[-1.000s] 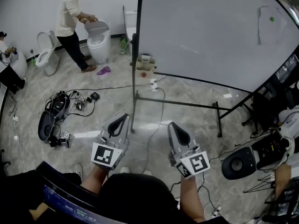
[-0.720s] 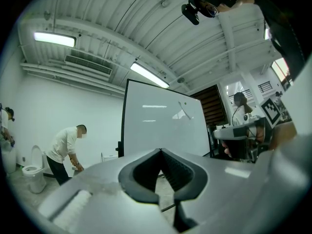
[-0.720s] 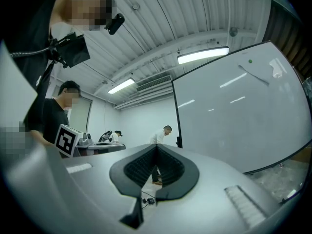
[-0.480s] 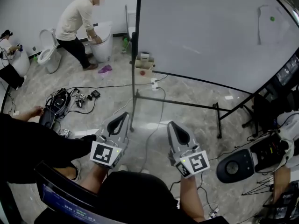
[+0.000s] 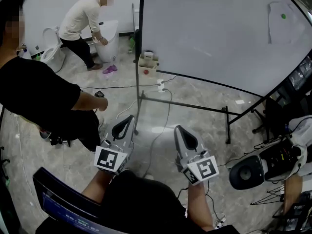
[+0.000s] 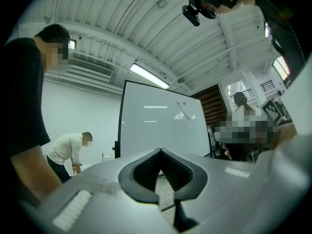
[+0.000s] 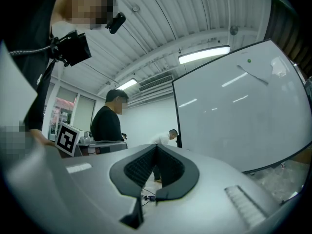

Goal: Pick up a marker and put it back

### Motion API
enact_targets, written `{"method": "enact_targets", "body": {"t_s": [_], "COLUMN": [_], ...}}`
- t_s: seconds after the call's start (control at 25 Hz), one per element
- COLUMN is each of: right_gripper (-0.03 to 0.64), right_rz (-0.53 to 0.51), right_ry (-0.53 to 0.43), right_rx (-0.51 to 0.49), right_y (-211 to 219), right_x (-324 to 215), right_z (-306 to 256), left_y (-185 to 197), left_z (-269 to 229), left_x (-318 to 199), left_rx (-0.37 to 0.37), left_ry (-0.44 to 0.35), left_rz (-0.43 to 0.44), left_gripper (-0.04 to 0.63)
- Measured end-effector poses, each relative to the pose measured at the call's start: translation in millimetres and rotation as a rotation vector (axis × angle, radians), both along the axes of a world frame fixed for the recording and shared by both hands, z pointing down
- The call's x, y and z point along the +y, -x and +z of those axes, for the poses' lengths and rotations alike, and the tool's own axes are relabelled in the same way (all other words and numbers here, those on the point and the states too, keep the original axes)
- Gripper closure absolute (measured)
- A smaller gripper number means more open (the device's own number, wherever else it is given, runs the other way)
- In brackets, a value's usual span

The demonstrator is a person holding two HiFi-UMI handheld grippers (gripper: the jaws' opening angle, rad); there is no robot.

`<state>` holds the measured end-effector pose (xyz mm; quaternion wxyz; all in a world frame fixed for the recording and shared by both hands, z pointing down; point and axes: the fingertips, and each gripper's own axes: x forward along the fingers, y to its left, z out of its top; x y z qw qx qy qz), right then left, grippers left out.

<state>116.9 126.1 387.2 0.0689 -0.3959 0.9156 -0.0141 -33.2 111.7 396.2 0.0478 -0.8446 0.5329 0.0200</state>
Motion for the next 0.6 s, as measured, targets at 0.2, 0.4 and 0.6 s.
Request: {"method": "enact_targets", "body": {"t_s": [0.2, 0.4, 0.6], "right_gripper": [0.607, 0.607, 0.607], "right_rz": [-0.017, -0.031, -0.020], "right_ry": [-0.001, 0.017, 0.021], "right_rx": [0.007, 0.012, 0.003], "right_y": [-4, -6, -4], "right_x": [6, 1, -15], "right_z": [4, 8, 10], "left_y": [-6, -7, 2], "left_z": [6, 11, 18], "left_x": [4, 2, -10], "left_rx": [0.017, 0.005, 0.007], "left_ry": [0.006, 0.025, 0.039], "left_rz": [-0.006, -0.017, -0.034], "left_gripper": [0.591, 0.591, 0.591]}}
